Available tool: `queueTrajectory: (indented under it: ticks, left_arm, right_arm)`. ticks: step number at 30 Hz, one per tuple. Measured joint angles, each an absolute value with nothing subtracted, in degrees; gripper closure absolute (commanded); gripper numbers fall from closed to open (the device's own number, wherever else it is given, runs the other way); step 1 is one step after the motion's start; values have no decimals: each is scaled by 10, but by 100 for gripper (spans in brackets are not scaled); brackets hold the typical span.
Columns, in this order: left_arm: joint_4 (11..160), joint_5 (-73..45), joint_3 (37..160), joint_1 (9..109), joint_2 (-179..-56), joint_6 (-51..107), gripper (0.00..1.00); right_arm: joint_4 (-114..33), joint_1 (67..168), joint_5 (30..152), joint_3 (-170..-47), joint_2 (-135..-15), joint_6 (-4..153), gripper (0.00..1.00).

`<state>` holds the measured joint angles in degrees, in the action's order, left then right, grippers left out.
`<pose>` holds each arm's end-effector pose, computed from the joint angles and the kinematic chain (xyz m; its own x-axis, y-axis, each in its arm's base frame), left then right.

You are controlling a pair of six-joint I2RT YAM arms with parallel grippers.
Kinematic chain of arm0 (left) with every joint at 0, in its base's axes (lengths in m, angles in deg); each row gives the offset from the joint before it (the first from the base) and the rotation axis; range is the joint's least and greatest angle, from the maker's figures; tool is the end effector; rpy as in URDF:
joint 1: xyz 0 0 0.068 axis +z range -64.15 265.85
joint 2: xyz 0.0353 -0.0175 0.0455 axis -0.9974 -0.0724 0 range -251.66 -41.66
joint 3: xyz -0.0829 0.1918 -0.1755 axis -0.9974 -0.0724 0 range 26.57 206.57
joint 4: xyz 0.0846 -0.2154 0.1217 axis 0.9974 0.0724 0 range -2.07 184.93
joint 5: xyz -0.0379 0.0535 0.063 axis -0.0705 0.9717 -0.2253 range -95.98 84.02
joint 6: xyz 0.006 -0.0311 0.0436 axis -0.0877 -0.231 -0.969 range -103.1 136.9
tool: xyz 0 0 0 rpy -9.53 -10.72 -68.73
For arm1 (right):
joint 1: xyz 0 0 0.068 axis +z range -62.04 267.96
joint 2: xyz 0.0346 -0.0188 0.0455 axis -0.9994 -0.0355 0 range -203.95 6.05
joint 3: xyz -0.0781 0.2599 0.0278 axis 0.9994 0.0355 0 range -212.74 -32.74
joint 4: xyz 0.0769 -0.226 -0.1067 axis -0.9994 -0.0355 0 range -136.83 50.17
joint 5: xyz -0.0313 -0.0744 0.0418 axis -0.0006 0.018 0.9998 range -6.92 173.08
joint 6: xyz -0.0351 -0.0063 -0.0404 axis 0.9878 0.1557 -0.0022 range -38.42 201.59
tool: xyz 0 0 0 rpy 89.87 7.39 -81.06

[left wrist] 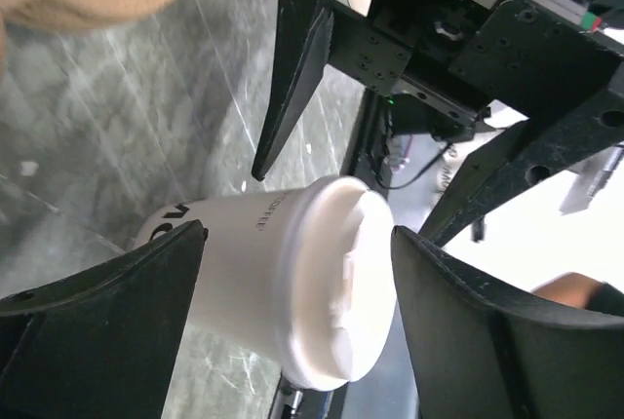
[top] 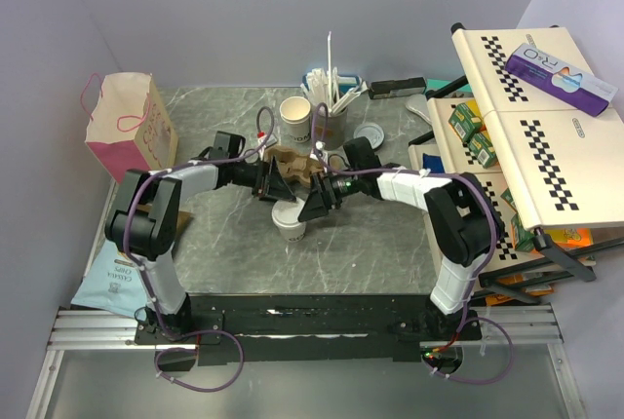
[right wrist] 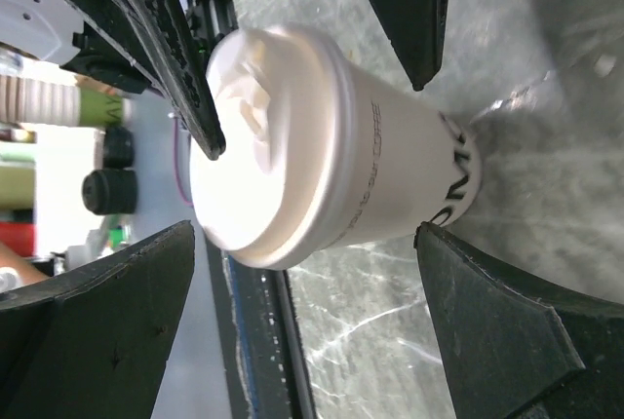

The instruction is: Pack the takeout coffee

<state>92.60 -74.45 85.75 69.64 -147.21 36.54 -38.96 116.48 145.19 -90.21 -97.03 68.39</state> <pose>0.3346 -0.1317 0.1642 -0.9264 0.1409 -0.3492 0.3746 0.2511 -0.8925 0.2999 0.1987 0.1738 -0.7791 -0.3018 -0.5494 -0.6132 0.1850 0.7679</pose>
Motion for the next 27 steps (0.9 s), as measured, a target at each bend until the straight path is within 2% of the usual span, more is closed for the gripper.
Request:
queueTrajectory:
  ticks: [2, 4, 13, 20, 27]
  left_arm:
    - [944, -733, 866, 699, -1459, 350, 15]
    - [951, -726, 867, 700, -1451, 344, 1]
    - [1038, -666, 922, 714, -1430, 280, 1]
    - [1105, -568, 941, 721, -1290, 145, 1]
    - [1122, -500, 886, 736, -1203, 132, 1]
  right_arm:
    - [-431, 1165, 1446, -929, -970, 714, 0]
    - [-463, 1164, 1439, -951, -970, 736, 0]
    - [-587, 1160, 1393, -1003, -961, 826, 0]
    - [-658, 1153, 1322, -1004, -870, 916, 0]
    - [-704, 1162, 1286, -1066, -834, 1034, 0]
